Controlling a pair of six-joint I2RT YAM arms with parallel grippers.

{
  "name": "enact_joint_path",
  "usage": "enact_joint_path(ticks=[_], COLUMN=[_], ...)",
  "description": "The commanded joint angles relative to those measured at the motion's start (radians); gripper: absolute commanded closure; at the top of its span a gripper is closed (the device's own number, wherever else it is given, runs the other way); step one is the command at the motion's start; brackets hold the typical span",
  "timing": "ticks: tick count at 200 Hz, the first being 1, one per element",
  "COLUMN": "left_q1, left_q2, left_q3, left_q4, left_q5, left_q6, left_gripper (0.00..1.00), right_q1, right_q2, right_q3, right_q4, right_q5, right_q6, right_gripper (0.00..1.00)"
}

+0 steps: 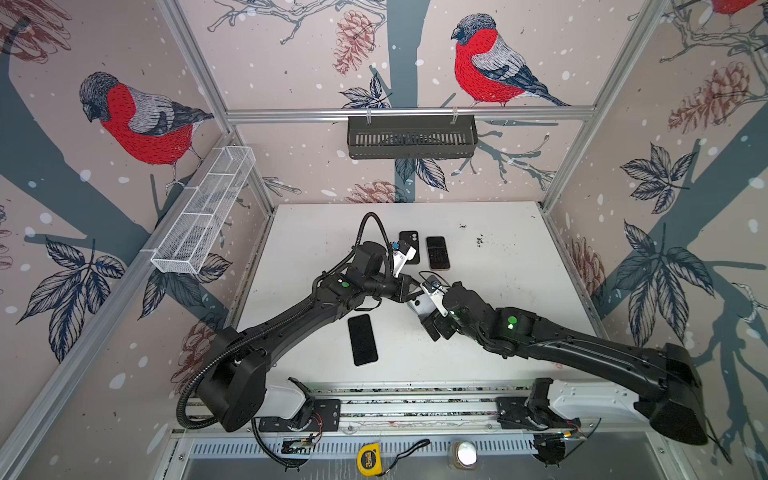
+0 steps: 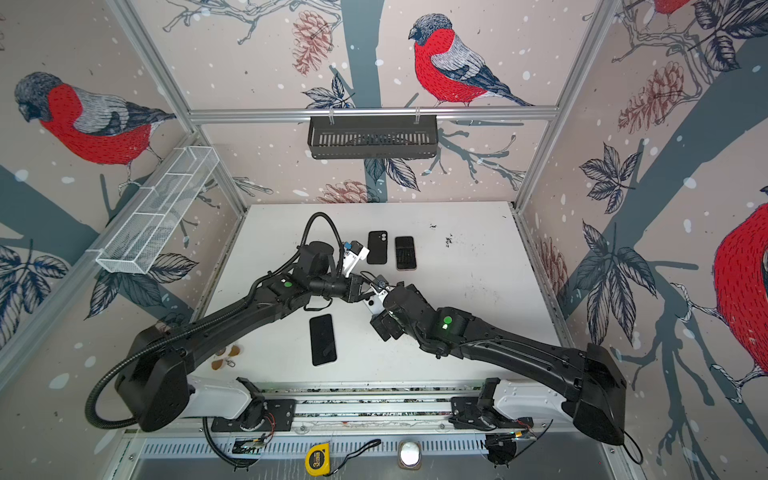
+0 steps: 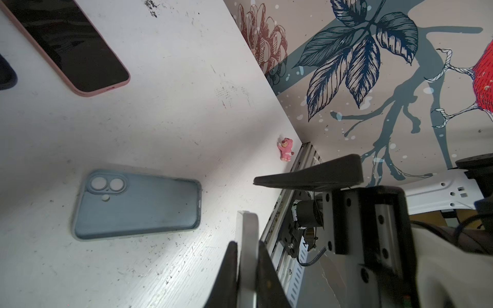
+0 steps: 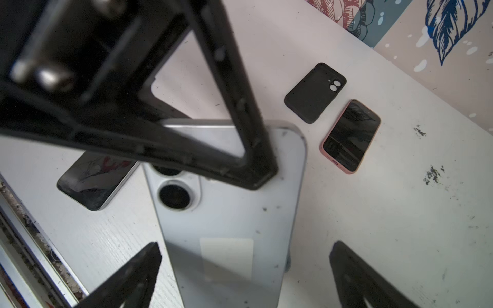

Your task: Put the phone into the phone case

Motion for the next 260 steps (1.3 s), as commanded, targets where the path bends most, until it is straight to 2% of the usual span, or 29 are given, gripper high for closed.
enact_joint_path(ticks=[1, 21, 37, 54, 76, 92, 102, 135, 150, 167, 186, 205, 229, 241, 260], left_q1=[0.004, 0.013, 0.023, 0.028, 0.028, 0.025, 0.018, -0.066, -0.123, -0.195, -0.246, -0.312, -0.451, -0.518, -0.628], left_q2=[-0.024, -0.049, -0.082, -0.132, -0.204, -0.252, -0.284, -0.421, -0.494, -0.571, -0.629, -0.664, -0.691, -0.697, -0.714], left_q3=[0.026, 0.055, 0.049, 0.042, 0.037, 0.006, -0.015, -0.123, -0.189, -0.259, -0.311, -0.354, -0.422, -0.460, -0.537], left_q4=[-0.031, -0.066, -0.068, -0.065, -0.059, -0.044, -0.019, 0.102, 0.169, 0.208, 0.229, 0.255, 0.313, 0.350, 0.417], left_q5=[-0.067, -0.123, -0.162, -0.222, -0.331, -0.382, -0.373, -0.399, -0.379, -0.371, -0.405, -0.509, -0.688, -0.749, -0.776], left_q6=[0.054, 0.079, 0.085, 0.097, 0.117, 0.161, 0.216, 0.456, 0.622, 0.836, 0.981, 1.098, 1.299, 1.427, 1.676], left_gripper=[1.00, 1.00, 1.00, 1.00, 1.00, 1.00, 1.00, 1.00, 1.00, 1.00, 1.00, 1.00, 1.00, 1.00, 1.00], right_q1=[-0.006, -0.036, -0.097, -0.221, -0.410, -0.496, -0.534, -0.593, -0.601, -0.613, -0.618, -0.614, -0.603, -0.601, -0.598], right_q2=[-0.049, -0.117, -0.171, -0.207, -0.235, -0.245, -0.249, -0.251, -0.250, -0.241, -0.212, -0.167, -0.115, -0.096, -0.069], right_q3=[-0.023, -0.067, -0.096, -0.108, -0.131, -0.147, -0.153, -0.171, -0.190, -0.220, -0.252, -0.272, -0.269, -0.265, -0.265], right_q4=[0.046, 0.085, 0.112, 0.121, 0.150, 0.175, 0.189, 0.238, 0.268, 0.338, 0.450, 0.553, 0.581, 0.577, 0.598], right_q5=[0.041, 0.043, -0.026, -0.156, -0.390, -0.507, -0.556, -0.686, -0.738, -0.870, -1.044, -1.147, -1.205, -1.221, -1.253], right_q6=[0.050, 0.086, 0.114, 0.175, 0.236, 0.274, 0.295, 0.345, 0.375, 0.405, 0.476, 0.556, 0.597, 0.609, 0.637], right_gripper=[0.01, 0.01, 0.01, 0.00, 0.01, 0.01, 0.01, 0.03, 0.05, 0.08, 0.11, 0.15, 0.18, 0.18, 0.19])
